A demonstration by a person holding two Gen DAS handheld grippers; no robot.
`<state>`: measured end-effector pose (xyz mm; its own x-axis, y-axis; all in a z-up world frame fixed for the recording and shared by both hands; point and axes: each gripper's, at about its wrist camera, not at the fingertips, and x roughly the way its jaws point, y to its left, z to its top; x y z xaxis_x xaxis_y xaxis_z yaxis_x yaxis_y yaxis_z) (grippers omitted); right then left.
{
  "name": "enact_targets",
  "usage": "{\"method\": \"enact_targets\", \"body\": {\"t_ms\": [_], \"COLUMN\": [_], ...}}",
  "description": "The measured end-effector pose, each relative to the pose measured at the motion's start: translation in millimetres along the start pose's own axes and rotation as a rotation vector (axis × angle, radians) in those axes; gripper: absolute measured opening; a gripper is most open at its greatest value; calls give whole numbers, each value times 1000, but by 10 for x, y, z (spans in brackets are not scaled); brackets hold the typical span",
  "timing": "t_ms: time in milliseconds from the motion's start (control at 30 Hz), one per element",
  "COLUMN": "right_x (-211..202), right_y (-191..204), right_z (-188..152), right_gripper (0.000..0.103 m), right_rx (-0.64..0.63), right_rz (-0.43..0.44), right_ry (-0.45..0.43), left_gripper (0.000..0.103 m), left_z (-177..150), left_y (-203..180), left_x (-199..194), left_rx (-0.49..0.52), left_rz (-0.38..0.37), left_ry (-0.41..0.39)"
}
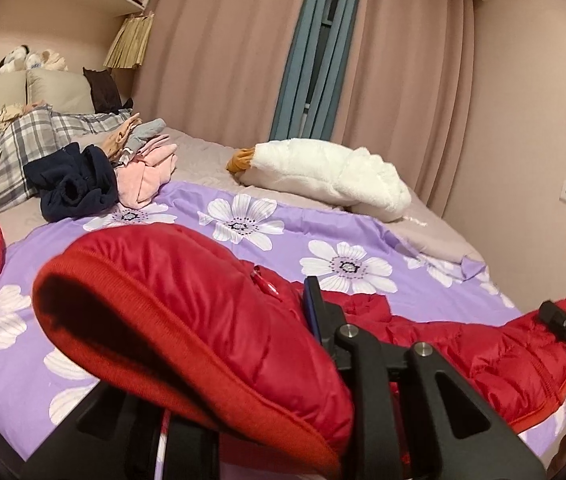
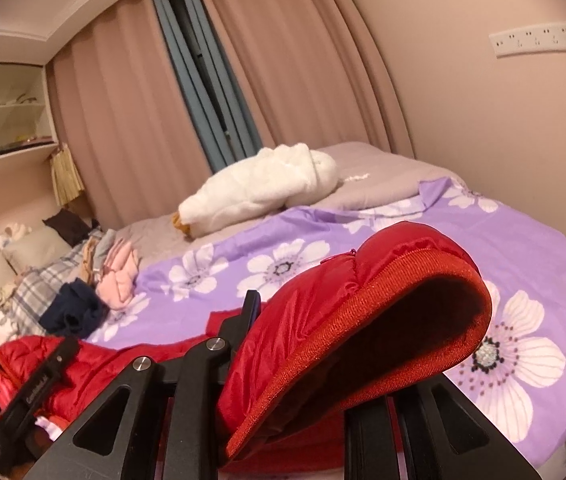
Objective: Fold large clothes
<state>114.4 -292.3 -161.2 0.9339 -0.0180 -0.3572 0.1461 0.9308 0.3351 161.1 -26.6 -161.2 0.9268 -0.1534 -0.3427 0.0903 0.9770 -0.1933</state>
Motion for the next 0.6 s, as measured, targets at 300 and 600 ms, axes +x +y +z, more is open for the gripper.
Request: {"method": "enact_targets", "body": {"t_ms": [300,600], "right_x": [311,600], "right_y": [-70,-60], "right_z": [38,22], "right_gripper": [19,19], "right_rx": [14,-23], "right_rz": [-14,-47], "right_ry": [38,78], "left_gripper": [26,30], "left_z": [14,-31], "left_y": [26,32], "left_x": [374,682], "left_rx": [-3,-4], "left_rz": [15,47], "left_ry": [40,75]}}
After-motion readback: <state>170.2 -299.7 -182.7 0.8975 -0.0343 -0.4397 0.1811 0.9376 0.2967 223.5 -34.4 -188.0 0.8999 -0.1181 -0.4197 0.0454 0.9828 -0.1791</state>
